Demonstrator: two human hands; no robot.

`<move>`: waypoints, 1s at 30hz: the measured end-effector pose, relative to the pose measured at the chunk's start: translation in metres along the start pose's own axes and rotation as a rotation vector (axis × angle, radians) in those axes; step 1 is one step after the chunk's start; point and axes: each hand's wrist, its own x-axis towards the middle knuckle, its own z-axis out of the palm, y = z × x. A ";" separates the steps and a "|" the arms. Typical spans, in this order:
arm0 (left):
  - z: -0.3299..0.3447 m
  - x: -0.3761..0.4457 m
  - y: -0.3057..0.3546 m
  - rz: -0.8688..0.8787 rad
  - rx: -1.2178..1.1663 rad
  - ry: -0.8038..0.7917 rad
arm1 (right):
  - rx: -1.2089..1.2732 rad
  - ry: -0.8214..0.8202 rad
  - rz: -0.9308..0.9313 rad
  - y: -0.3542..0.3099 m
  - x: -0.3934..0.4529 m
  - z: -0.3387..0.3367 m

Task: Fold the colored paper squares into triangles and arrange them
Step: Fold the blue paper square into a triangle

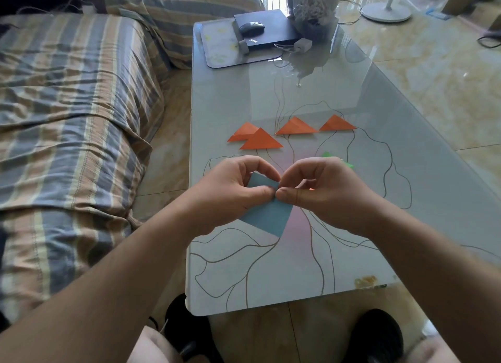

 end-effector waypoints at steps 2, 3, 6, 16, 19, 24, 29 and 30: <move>0.000 0.000 0.001 0.003 -0.032 0.000 | 0.056 0.025 0.004 0.000 0.000 0.002; 0.001 -0.001 0.001 0.004 -0.050 -0.001 | 0.088 0.038 0.013 -0.001 0.000 0.002; 0.002 -0.002 0.002 0.009 -0.113 -0.002 | 0.184 0.054 0.054 -0.003 0.000 0.002; 0.002 -0.003 -0.002 0.031 -0.176 -0.051 | 0.265 0.029 0.109 -0.009 -0.002 0.000; 0.003 -0.002 -0.002 0.029 -0.215 -0.035 | 0.289 0.028 0.107 -0.011 -0.003 -0.002; 0.002 0.002 -0.002 -0.025 -0.347 -0.011 | 0.518 0.012 0.161 -0.012 -0.002 -0.007; 0.003 0.002 -0.001 -0.029 -0.379 -0.033 | 0.588 0.061 0.247 -0.018 -0.001 -0.001; 0.003 0.002 -0.001 -0.024 -0.372 -0.033 | 0.597 0.072 0.258 -0.019 -0.001 0.000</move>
